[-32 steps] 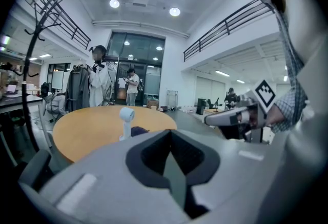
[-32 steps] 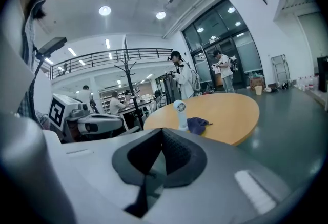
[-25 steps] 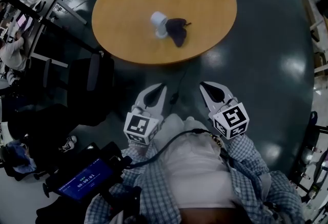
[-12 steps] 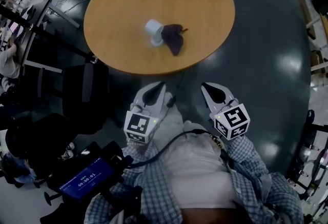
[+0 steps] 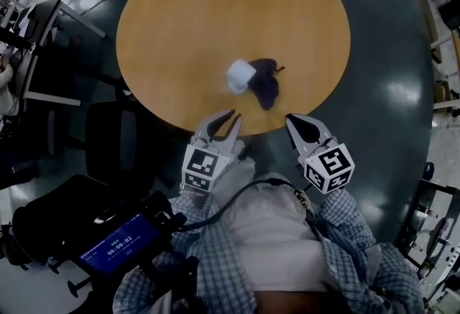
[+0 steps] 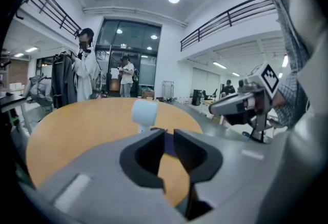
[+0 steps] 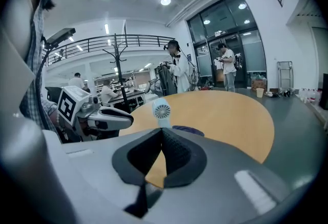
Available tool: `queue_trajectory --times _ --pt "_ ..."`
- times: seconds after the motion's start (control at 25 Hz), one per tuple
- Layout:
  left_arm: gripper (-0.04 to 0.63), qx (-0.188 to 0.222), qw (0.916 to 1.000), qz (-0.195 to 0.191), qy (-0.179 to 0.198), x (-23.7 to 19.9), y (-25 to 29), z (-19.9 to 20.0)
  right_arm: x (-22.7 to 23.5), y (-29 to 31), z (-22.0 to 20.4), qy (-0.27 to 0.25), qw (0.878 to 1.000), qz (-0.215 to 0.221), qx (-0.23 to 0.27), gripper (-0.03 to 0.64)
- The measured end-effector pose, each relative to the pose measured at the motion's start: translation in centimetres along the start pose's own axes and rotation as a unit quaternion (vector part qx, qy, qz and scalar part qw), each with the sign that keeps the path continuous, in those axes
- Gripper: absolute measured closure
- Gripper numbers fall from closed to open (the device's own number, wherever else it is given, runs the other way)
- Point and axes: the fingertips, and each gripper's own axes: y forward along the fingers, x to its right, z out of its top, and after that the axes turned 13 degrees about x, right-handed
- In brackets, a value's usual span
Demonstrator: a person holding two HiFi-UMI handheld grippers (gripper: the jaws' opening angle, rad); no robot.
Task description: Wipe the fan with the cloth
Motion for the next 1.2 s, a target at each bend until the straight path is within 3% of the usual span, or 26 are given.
queue_trajectory --times 0.16,0.36,0.56,0.96,1.2 --pt "0.483 -0.031 0.9995 -0.009 -0.007 -2.3 2.3 -2.0 1.6 2.3 -0.4 -0.002 1.000 -0.019 -0.019 0.614" --pt "0.414 -0.054 0.9984 0.016 0.001 -4.4 5.3 -4.4 3.7 4.3 -2.6 -0.016 0.997 -0.027 -0.069 0.614" --pt "0.379 -0.070 0.9972 0.026 0.003 -5.2 7.7 -6.3 5.2 7.1 -5.9 -0.048 0.990 -0.010 -0.132 0.501" --pt "0.379 -0.051 0.9982 0.029 0.013 -5.3 9.9 -6.6 5.0 13.9 -9.7 -0.089 0.979 0.049 -0.175 0.422" --pt "0.442 -0.051 0.9978 0.020 0.036 -5.0 9.9 -6.6 5.1 15.0 -11.8 -0.106 0.970 0.067 -0.207 0.422"
